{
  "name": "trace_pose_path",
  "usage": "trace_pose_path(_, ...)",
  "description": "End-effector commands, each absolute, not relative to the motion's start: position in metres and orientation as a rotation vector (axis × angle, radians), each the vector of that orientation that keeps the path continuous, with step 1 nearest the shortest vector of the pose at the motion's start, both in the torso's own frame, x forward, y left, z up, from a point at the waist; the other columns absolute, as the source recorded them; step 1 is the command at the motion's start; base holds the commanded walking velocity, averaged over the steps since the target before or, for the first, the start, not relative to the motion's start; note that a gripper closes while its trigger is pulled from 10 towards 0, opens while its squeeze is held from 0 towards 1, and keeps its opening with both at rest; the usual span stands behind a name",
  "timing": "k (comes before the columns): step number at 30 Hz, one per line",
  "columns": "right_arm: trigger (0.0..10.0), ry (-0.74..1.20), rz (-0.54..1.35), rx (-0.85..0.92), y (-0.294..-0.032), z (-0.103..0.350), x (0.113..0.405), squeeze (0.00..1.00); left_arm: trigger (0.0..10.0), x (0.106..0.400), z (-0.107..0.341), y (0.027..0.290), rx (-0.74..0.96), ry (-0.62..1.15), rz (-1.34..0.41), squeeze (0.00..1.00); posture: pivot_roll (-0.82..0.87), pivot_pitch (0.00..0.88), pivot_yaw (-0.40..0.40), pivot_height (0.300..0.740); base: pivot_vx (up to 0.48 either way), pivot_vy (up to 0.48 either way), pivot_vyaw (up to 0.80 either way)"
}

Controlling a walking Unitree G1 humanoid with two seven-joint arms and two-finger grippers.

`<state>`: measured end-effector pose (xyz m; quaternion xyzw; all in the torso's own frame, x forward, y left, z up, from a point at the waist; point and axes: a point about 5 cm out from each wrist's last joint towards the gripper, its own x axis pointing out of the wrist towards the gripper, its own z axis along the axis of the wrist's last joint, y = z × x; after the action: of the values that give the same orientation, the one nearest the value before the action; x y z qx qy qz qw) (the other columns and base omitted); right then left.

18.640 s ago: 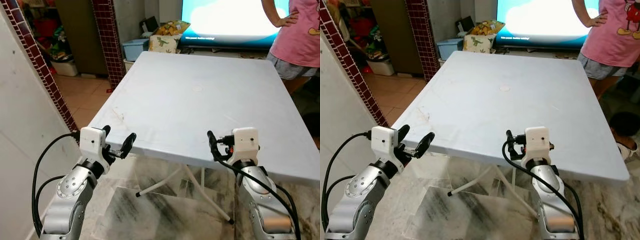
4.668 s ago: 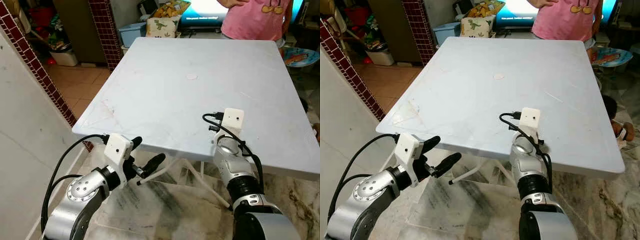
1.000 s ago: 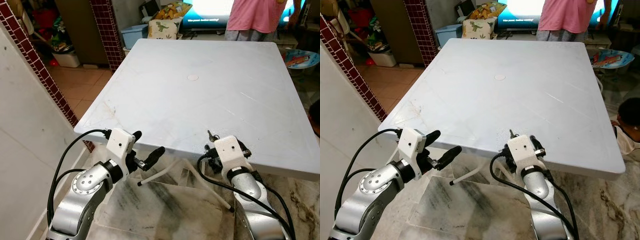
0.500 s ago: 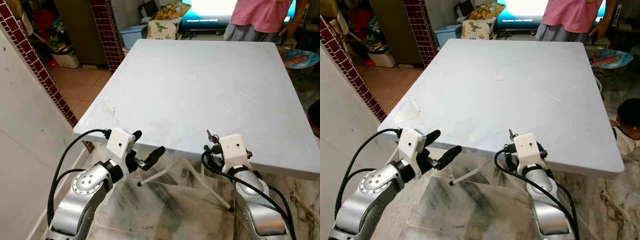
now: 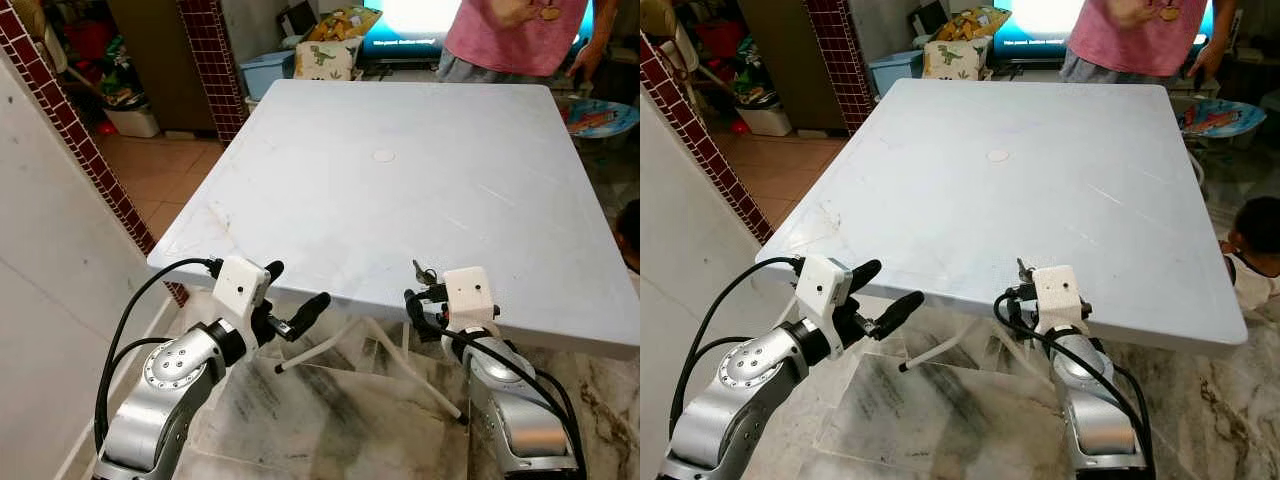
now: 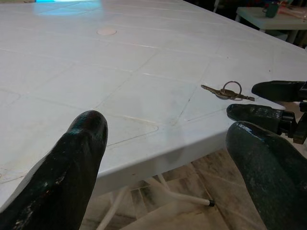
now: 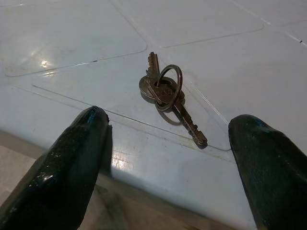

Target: Hang keys on a hook

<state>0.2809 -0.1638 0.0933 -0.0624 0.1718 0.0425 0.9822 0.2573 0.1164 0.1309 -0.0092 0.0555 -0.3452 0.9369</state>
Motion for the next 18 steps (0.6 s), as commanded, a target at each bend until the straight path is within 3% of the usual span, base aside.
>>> trace_pose_path(1,1.3,0.365,0.097,-0.105,-0.163,0.09,0.281,0.0,10.0,0.257,0.131,0.121,-0.004,0.116,-0.696,0.0,0.05,0.024,0.11,0.74,0.0,0.0,0.0)
trace_pose_path(2,0.0,0.366,0.096,-0.102,-0.164,0.089,0.282,0.0,10.0,0.257,0.132,0.121,-0.005,0.115,-0.697,0.0,0.05,0.024,0.11,0.74,0.0,0.0,0.0)
trace_pose_path(11,0.0,0.363,0.098,-0.108,-0.166,0.087,0.287,0.0,10.0,0.257,0.132,0.121,-0.006,0.115,-0.697,0.0,0.05,0.024,0.11,0.74,0.0,0.0,0.0)
trace_pose_path(12,0.9,0.363,0.099,-0.11,-0.166,0.087,0.288,0.0,10.0,0.257,0.132,0.121,-0.006,0.115,-0.697,0.0,0.05,0.024,0.11,0.74,0.0,0.0,0.0)
trace_pose_path(13,0.9,0.363,0.099,-0.111,-0.166,0.087,0.288,0.0,10.0,0.257,0.132,0.121,-0.006,0.114,-0.697,0.0,0.05,0.024,0.11,0.74,0.0,0.0,0.0)
trace_pose_path(14,2.6,0.362,0.103,-0.112,-0.166,0.086,0.289,0.0,10.0,0.257,0.132,0.121,-0.006,0.114,-0.696,0.0,0.05,0.024,0.11,0.74,0.0,0.0,0.0)
trace_pose_path(15,2.6,0.362,0.103,-0.112,-0.166,0.086,0.289,0.0,10.0,0.257,0.132,0.121,-0.006,0.114,-0.696,0.0,0.05,0.024,0.11,0.74,0.0,0.0,0.0)
trace_pose_path(17,6.6,0.362,0.114,-0.112,-0.166,0.086,0.291,0.0,10.0,0.257,0.132,0.121,-0.005,0.115,-0.695,0.0,0.05,0.024,0.11,0.74,0.0,0.0,0.0)
trace_pose_path(18,6.6,0.362,0.114,-0.112,-0.166,0.086,0.291,0.0,10.0,0.257,0.132,0.121,-0.005,0.115,-0.695,0.0,0.05,0.024,0.11,0.74,0.0,0.0,0.0)
